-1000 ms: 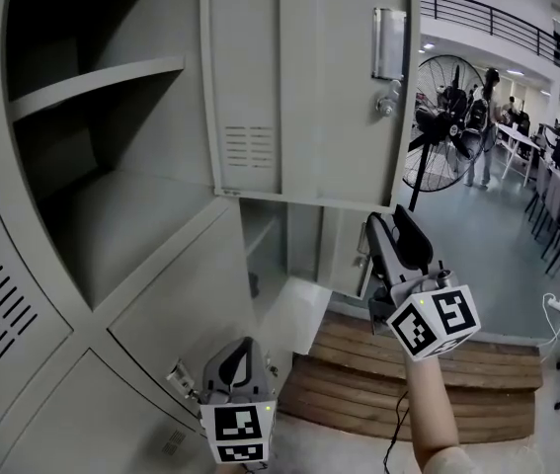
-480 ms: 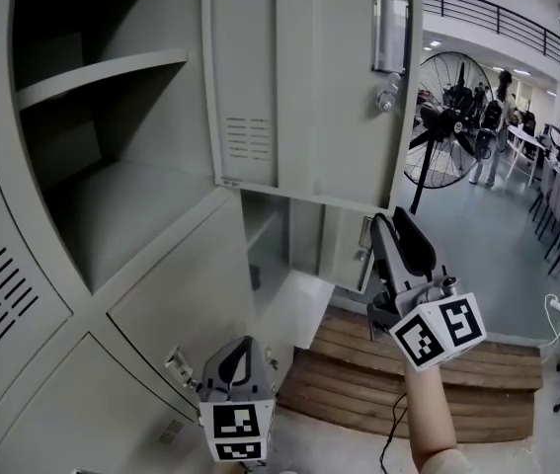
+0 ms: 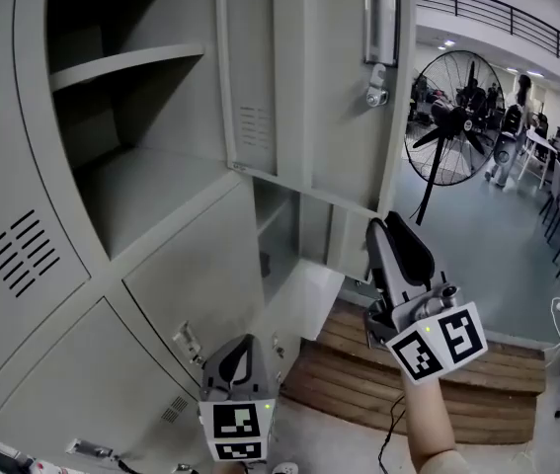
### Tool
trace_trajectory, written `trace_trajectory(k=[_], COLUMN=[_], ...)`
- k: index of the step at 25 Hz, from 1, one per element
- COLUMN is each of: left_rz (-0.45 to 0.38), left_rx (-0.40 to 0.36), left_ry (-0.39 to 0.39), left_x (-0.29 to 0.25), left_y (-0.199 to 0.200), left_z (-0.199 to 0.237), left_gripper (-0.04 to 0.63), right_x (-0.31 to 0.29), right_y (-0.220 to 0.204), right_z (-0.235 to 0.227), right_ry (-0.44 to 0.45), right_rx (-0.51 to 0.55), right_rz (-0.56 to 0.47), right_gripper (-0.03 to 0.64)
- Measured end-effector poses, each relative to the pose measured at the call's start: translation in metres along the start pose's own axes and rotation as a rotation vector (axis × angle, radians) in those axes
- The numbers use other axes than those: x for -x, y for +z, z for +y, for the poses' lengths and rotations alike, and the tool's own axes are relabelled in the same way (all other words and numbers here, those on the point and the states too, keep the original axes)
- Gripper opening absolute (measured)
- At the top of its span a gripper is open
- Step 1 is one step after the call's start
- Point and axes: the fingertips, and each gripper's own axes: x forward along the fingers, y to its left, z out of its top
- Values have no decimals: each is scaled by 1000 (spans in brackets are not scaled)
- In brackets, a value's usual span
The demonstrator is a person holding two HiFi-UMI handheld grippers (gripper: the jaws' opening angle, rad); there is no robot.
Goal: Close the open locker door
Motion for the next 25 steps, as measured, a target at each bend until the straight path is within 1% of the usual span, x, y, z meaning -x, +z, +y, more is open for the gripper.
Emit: trace_trajectory(k=[5, 12, 14, 19, 25], left_rz=[-3, 0, 0, 1, 3], left_rx=[2, 6, 7, 11, 21], left_ry=[41, 130, 155, 218, 300], left_x=[25, 64, 76, 102, 130], left_y=[-1, -2, -3, -6, -10], left_z=[5, 23, 29, 46, 67], left_gripper=[2, 2, 2, 2, 2], right_x=[6, 10, 10, 8, -1], right_y=[7, 15, 17, 19, 18], right_z=[23, 62, 76, 114, 149], right_ry=[32, 86, 102, 143, 187], right_rx=[-7, 25, 46, 140, 170], right_rz=[-23, -50, -62, -95, -99], right_gripper=[101, 100, 100, 100, 101])
